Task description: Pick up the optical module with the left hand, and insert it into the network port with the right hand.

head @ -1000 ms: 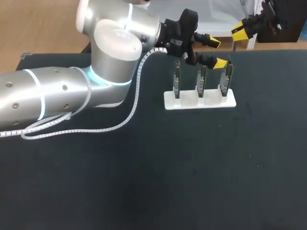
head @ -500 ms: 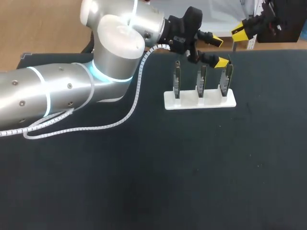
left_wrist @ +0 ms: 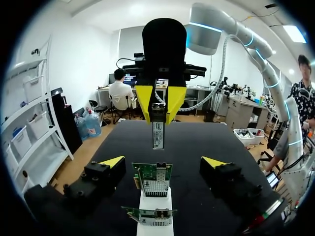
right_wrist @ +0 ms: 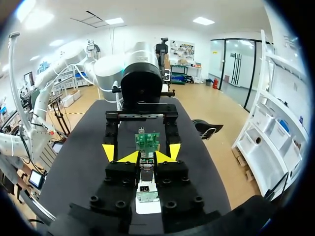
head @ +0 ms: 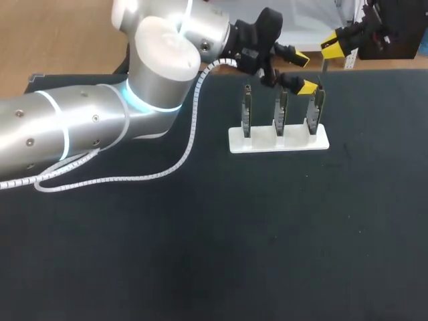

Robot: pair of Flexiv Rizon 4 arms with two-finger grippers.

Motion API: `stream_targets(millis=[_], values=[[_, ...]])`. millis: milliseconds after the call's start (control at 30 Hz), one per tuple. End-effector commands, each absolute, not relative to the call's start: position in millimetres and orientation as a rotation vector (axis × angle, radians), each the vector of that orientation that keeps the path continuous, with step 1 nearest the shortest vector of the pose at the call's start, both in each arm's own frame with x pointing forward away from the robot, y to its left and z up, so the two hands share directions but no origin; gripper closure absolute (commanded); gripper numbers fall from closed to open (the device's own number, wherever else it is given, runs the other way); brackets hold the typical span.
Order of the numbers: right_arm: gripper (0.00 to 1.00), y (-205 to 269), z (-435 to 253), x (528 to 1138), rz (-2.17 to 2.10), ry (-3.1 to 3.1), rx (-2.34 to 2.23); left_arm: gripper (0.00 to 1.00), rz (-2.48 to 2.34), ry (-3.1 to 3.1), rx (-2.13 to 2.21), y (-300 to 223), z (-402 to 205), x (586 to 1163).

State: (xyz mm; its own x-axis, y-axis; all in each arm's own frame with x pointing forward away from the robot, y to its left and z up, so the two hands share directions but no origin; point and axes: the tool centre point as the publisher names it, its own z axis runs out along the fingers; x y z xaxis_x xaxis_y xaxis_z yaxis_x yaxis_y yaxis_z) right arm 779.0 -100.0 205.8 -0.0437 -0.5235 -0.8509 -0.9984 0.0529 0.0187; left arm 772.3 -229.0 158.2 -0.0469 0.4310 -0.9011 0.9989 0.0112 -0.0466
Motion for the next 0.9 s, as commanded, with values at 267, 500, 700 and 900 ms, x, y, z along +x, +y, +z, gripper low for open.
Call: stream_targets(millis=[267,500,700,900], values=[[1.00,-101.8,205.0,778.1,0.884,1.651,-1.545,0.00,-1.016,1.572,1.531,-234.4,156.9,775.6],[1.00,-101.8,204.8,778.1,0.886,1.649,-1.545,0.00,-1.004,1.571,1.552,-236.0,158.0,775.0],[1.00,-101.5,205.1,777.7,0.889,1.645,-1.545,0.00,-1.006,1.569,1.554,-237.1,158.0,773.8],[1.00,-101.8,205.2,775.6,0.898,1.638,-1.547,0.00,-1.022,1.549,1.554,-237.5,158.3,771.8]])
